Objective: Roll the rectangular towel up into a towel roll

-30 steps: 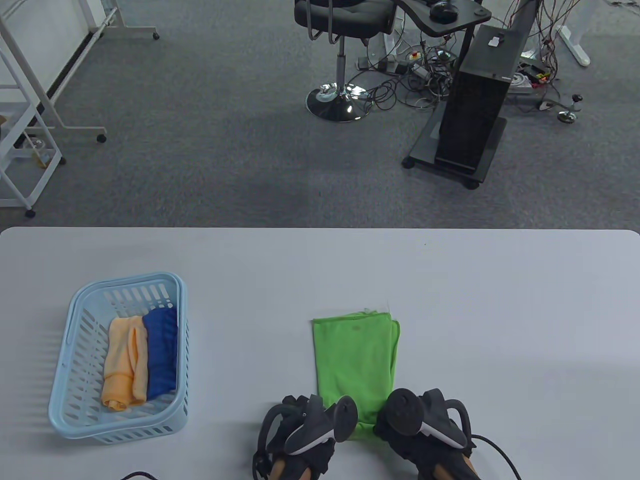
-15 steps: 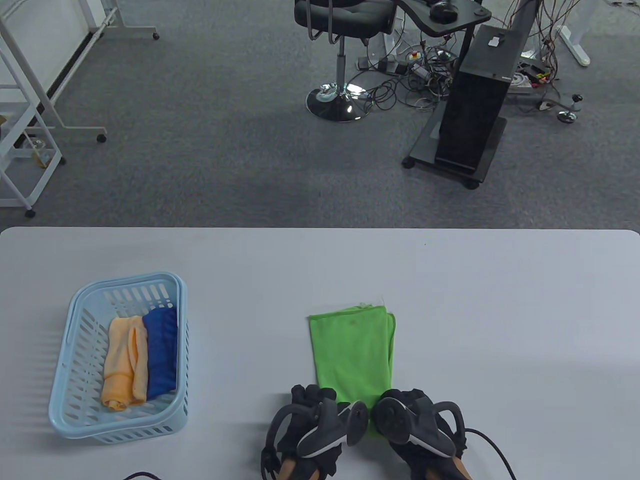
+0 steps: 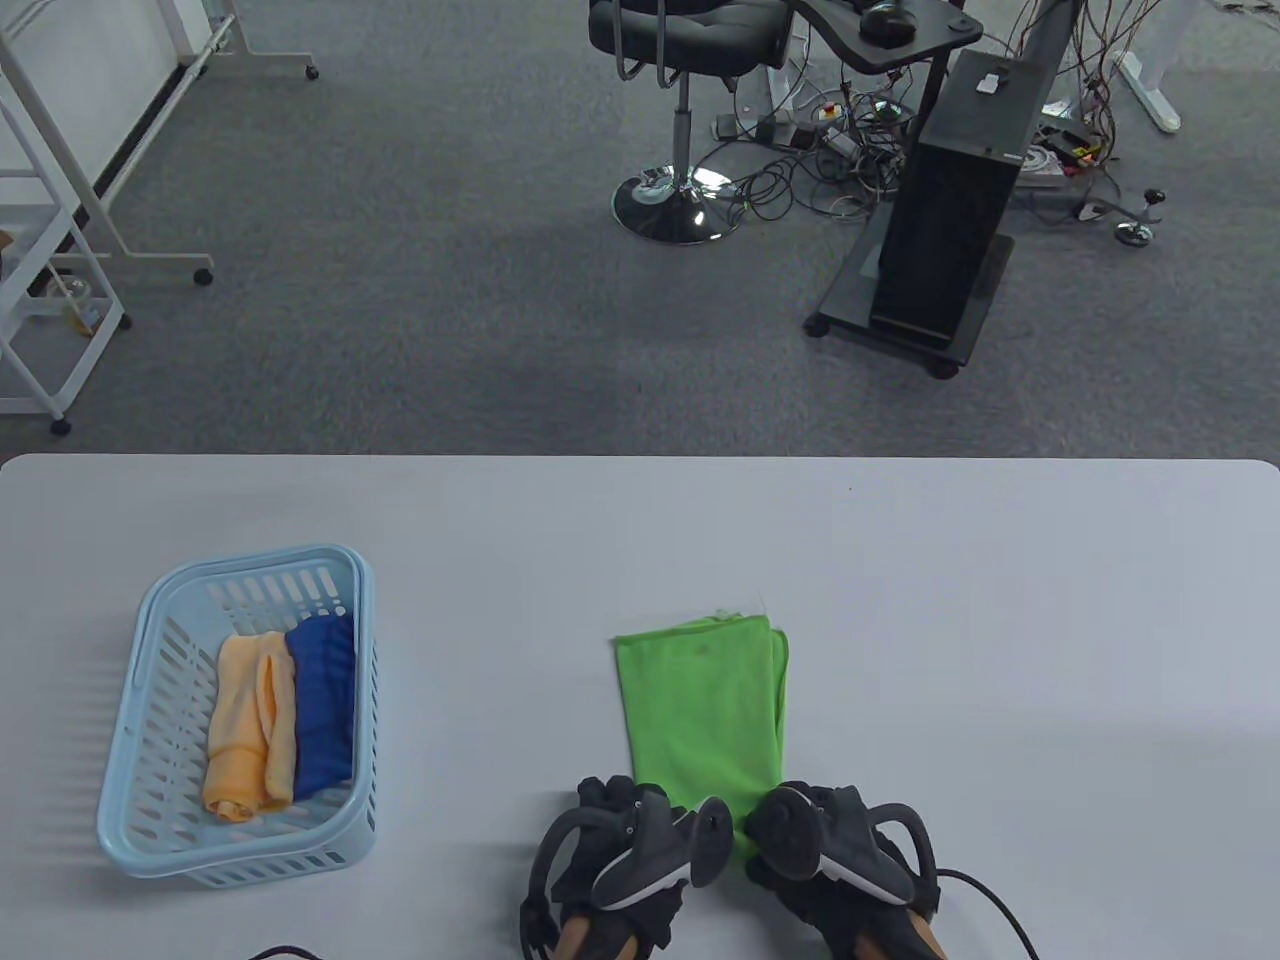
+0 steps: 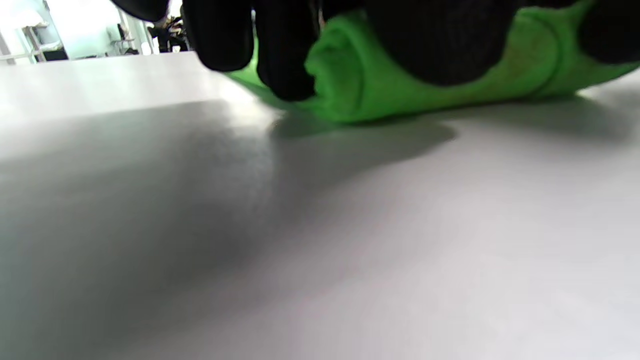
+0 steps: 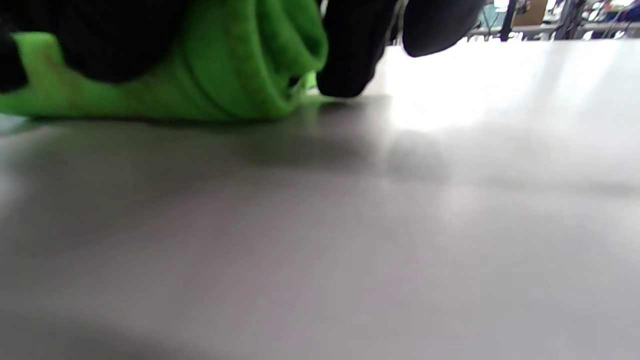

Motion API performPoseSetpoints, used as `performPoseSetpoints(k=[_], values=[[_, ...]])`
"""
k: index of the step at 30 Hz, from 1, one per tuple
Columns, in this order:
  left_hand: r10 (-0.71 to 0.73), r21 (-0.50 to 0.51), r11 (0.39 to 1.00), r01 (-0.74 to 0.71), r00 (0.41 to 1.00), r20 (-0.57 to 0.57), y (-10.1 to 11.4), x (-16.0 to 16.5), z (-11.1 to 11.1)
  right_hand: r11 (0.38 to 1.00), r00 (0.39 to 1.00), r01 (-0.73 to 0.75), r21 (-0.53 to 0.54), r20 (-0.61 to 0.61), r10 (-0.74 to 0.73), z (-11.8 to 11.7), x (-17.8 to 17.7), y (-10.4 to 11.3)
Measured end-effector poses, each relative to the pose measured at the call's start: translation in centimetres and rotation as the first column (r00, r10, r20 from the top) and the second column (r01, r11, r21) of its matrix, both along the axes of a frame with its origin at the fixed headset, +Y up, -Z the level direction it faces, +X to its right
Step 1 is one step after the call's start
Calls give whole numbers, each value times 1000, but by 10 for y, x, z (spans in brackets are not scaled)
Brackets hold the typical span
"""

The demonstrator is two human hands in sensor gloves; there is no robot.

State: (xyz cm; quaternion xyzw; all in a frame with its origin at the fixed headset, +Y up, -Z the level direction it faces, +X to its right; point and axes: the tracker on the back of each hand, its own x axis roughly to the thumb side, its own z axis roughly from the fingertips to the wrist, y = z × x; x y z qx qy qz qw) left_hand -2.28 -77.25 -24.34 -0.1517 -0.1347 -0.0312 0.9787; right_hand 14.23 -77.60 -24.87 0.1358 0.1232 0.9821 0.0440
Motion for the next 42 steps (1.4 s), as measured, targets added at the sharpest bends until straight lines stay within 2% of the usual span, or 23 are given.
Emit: performPoseSetpoints(k=[4, 6, 11, 16, 19, 21, 25, 27, 29, 30, 33, 37, 42], values=[[65, -47, 997, -67, 997, -34, 5, -9, 1, 995, 997, 74, -67, -17, -75, 0, 2, 5], [85, -55, 995, -87, 996, -40, 5, -10, 2, 995, 997, 81, -49, -15, -82, 0, 1, 5], [17, -16, 1000, -17, 1000, -24, 1, -6, 1, 996, 996, 83, 12, -16, -83, 0, 1, 3], [77, 33, 996, -78, 997, 23, 1, -2, 1, 986, 986, 167, 28, 7, -167, -3, 3, 3], [45, 56, 997, -49, 996, 77, 3, 3, 2, 983, 990, 144, 114, -9, -144, -2, 3, 4], [49, 22, 998, -51, 996, 77, 4, 3, 2, 993, 995, 95, 74, -12, -94, -2, 2, 3], [94, -45, 995, -91, 993, 76, 7, -5, 8, 995, 996, 94, 40, -2, -94, -2, 3, 5], [41, -86, 996, -35, 997, 72, 5, -5, 9, 998, 998, 68, -17, -14, -69, -2, 3, 4], [-18, -72, 997, 25, 996, 91, 2, -3, 9, 998, 999, -11, -59, -34, 9, -1, 0, 0], [-26, -48, 998, 31, 995, 100, 0, -1, 8, 998, 998, -47, -46, -37, 45, -1, -1, 0], [-3, -19, 1000, 4, 997, 80, -2, 0, 7, 999, 1000, -17, -33, -16, 16, -1, -3, 0], [42, 28, 999, -43, 997, 58, 1, -2, 6, 999, 1000, 18, 36, -7, -18, -1, -1, 2], [102, -4, 995, -102, 995, 16, 5, -8, 4, 997, 997, 77, 32, -6, -77, -3, 5, 9]])
